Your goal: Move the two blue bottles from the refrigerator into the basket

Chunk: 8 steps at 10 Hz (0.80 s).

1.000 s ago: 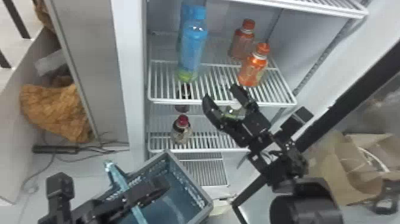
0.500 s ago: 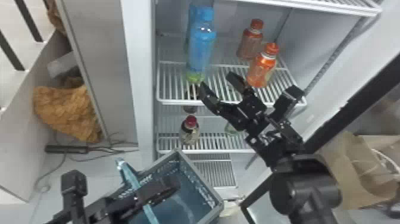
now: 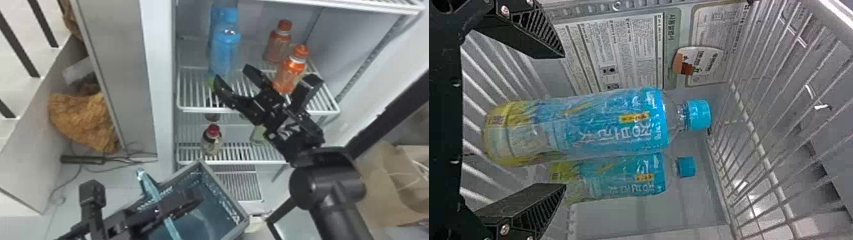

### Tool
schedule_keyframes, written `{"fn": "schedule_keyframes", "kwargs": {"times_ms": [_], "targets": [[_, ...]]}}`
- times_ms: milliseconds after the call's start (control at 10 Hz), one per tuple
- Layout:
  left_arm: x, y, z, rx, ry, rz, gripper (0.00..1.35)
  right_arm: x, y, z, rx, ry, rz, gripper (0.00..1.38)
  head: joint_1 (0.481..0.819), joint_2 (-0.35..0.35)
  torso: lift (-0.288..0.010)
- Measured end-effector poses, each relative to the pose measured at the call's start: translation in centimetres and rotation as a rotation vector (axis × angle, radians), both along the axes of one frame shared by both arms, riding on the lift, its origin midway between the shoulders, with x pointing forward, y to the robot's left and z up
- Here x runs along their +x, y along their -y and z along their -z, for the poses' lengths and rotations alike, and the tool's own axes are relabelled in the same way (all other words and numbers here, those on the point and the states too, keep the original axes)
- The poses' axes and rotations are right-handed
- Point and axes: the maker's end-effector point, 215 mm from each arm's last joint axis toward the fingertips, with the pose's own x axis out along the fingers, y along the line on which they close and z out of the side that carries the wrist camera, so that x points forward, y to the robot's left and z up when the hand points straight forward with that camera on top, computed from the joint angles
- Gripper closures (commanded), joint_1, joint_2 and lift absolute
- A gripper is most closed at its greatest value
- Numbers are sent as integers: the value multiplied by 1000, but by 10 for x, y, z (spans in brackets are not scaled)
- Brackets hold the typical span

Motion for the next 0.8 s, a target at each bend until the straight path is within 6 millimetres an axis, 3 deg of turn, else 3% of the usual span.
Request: {"fn": "schedule_keyframes", "kwargs": {"times_ms": [800], "targets": [[3, 3, -1, 0, 6, 9, 1202, 41, -25, -9, -48, 8, -7, 124, 695, -107, -10]]}}
